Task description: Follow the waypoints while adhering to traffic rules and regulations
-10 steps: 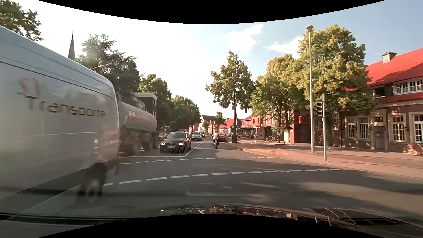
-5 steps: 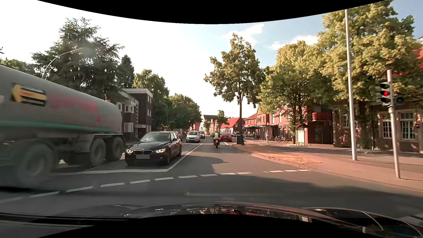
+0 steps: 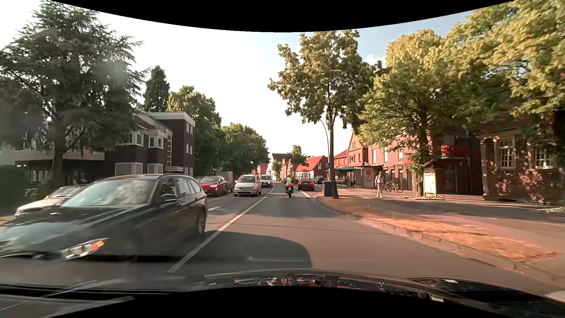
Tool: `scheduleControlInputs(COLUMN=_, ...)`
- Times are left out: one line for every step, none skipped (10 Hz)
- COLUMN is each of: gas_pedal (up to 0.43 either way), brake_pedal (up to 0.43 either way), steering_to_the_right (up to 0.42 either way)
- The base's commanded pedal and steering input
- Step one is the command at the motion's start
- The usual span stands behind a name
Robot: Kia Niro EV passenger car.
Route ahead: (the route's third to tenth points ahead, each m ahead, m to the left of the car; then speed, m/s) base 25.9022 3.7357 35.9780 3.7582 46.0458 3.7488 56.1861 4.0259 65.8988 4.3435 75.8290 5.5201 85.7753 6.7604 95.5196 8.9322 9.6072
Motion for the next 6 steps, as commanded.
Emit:
scheduleControlInputs(gas_pedal=0.189, brake_pedal=0.000, steering_to_the_right=0.001)
scheduleControlInputs(gas_pedal=0.189, brake_pedal=0.000, steering_to_the_right=0.001)
scheduleControlInputs(gas_pedal=0.189, brake_pedal=0.000, steering_to_the_right=0.001)
scheduleControlInputs(gas_pedal=0.189, brake_pedal=0.000, steering_to_the_right=0.001)
scheduleControlInputs(gas_pedal=0.189, brake_pedal=0.000, steering_to_the_right=0.001)
scheduleControlInputs(gas_pedal=0.177, brake_pedal=0.000, steering_to_the_right=0.000)
